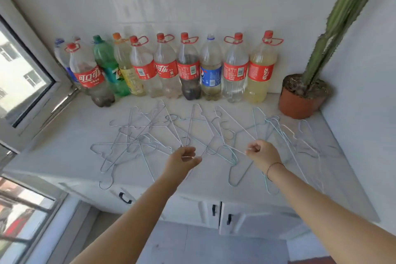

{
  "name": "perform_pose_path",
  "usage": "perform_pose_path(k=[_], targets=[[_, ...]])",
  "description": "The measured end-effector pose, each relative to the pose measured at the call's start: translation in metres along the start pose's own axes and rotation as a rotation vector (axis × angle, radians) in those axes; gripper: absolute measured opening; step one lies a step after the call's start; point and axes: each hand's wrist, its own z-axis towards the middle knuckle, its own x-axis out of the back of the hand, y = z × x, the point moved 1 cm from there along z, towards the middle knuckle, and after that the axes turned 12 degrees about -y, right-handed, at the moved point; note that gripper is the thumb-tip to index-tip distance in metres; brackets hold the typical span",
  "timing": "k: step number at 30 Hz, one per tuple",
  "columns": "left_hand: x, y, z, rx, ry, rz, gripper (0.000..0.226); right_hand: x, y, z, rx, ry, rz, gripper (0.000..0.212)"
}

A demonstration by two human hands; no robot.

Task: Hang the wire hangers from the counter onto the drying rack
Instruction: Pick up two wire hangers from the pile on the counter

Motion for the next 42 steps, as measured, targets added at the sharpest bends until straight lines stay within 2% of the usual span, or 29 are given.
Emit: perform_pose_path(k=[4,9,14,19,23,29,34,38,42], targets=[[-0.008,-0.006,0.040,0.091,0.033,0.005,0.036,-0.004,0.013,0.044,-0.020,-0.065,-0.093,0.009],[-0.011,-0.016,0.080,0.151,0.020,-0.010,0.031,-0.021,0.033,0.091,-0.088,-0.162,-0.259,0.006],[-0.009,-0.026,0.116,0.223,0.007,-0.014,0.030,-0.038,0.044,0.119,-0.168,-0.233,-0.390,0.020],[-0.007,-0.029,0.144,0.261,-0.010,-0.001,0.036,-0.047,0.050,0.139,-0.183,-0.233,-0.397,0.010],[-0.006,-0.025,0.159,0.258,-0.067,0.002,0.033,-0.044,0.056,0.146,-0.165,-0.270,-0.233,0.009],[-0.008,-0.030,0.180,0.285,-0.087,-0.063,0.029,-0.023,0.040,0.144,-0.116,-0.151,0.187,0.016],[-0.018,-0.029,0.188,0.293,-0.116,-0.068,0.023,0.002,0.026,0.138,-0.094,-0.117,0.470,0.008],[-0.025,-0.029,0.191,0.294,-0.145,-0.024,0.019,0.011,0.024,0.134,-0.054,-0.118,0.550,0.009],[-0.026,-0.030,0.194,0.311,-0.156,0.042,0.029,0.011,0.022,0.130,-0.024,-0.147,0.580,0.009]])
